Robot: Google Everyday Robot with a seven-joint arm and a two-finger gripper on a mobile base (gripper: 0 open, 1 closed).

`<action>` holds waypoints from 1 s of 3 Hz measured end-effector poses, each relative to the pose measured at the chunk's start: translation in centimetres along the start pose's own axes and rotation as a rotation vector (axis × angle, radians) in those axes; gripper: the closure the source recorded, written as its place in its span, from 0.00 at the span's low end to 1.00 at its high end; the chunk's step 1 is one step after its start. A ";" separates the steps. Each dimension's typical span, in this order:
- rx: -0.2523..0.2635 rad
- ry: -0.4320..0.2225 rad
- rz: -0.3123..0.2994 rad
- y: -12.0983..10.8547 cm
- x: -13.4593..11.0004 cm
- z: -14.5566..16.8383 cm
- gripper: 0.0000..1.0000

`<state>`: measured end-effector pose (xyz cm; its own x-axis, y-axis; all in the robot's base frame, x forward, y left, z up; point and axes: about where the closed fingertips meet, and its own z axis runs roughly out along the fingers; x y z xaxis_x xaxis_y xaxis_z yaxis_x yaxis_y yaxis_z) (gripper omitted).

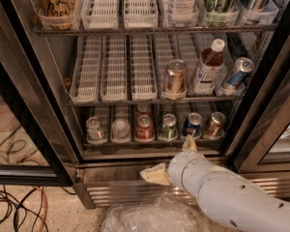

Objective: Pick water bottle from bottom shelf of fridge

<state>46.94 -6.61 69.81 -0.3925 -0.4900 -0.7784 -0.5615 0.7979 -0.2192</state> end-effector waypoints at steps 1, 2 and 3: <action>-0.041 -0.023 -0.022 2.4 -0.6 2.0 0.00; -0.056 -0.046 -0.040 4.9 -0.1 4.3 0.00; -0.009 -0.087 -0.065 7.8 0.2 9.0 0.00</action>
Offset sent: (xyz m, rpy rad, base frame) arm 0.0132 0.0905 -0.0682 0.0301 -0.0762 0.0732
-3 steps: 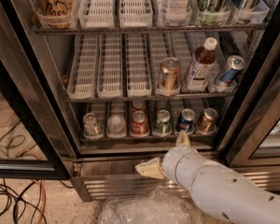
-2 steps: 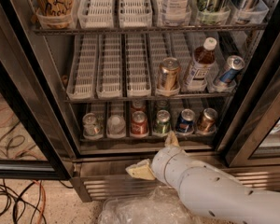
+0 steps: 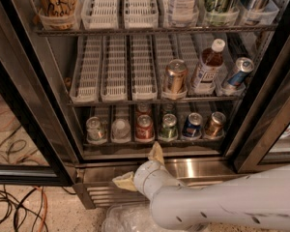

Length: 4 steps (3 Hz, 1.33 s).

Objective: Pick water bottle from bottom shelf of fridge

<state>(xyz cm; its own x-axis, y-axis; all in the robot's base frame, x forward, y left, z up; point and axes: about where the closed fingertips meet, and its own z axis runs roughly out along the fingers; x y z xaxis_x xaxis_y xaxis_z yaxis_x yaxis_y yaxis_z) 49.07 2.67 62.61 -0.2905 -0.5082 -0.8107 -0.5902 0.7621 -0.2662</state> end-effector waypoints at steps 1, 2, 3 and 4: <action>0.000 0.000 0.000 0.0 0.0 0.0 0.00; 0.007 -0.059 0.071 0.4 -0.2 0.9 0.00; 0.021 -0.168 0.154 1.4 -0.7 2.7 0.00; 0.053 -0.272 0.168 1.6 -1.6 4.3 0.00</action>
Offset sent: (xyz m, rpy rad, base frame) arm 0.0156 0.0214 -0.0162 0.3008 -0.0614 -0.0975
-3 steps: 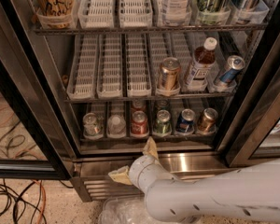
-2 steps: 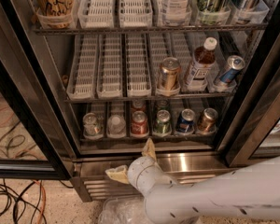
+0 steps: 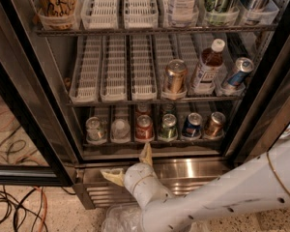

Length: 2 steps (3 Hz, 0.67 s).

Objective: Pick water bottle from bottom shelf of fridge

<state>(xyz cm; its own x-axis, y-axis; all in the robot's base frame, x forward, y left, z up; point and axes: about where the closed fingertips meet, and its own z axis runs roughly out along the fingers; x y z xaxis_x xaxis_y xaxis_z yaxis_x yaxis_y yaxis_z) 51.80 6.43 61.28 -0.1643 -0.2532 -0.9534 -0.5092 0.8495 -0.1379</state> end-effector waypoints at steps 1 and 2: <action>-0.001 -0.079 -0.039 0.6 -1.1 1.6 0.00; -0.001 -0.079 -0.039 0.6 -1.1 1.6 0.00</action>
Offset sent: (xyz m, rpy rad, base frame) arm 0.0100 0.0119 0.0036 0.0054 -0.0658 0.0165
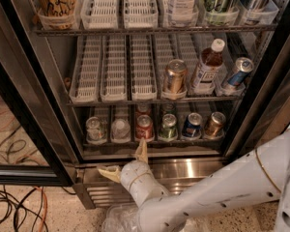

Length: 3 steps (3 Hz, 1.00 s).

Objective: Pick water bottle from bottom shelf of fridge

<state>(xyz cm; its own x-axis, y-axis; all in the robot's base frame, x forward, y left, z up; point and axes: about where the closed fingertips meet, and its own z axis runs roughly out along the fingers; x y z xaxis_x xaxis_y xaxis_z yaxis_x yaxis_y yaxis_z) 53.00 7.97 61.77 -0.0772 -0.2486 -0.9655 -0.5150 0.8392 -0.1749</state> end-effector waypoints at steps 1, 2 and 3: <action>0.014 -0.027 0.084 0.0 0.4 -0.2 0.00; 0.036 -0.087 0.212 -0.3 0.9 -0.2 0.00; 0.036 -0.087 0.212 -0.3 0.9 -0.2 0.00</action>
Offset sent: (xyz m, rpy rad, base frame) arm -0.0006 -0.0142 -0.0124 0.3761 0.0227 -0.1020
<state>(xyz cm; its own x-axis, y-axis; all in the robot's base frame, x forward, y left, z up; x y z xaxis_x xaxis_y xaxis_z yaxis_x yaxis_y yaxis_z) 52.90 7.35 60.98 -0.1058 -0.0235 -0.9941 -0.4641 0.8853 0.0285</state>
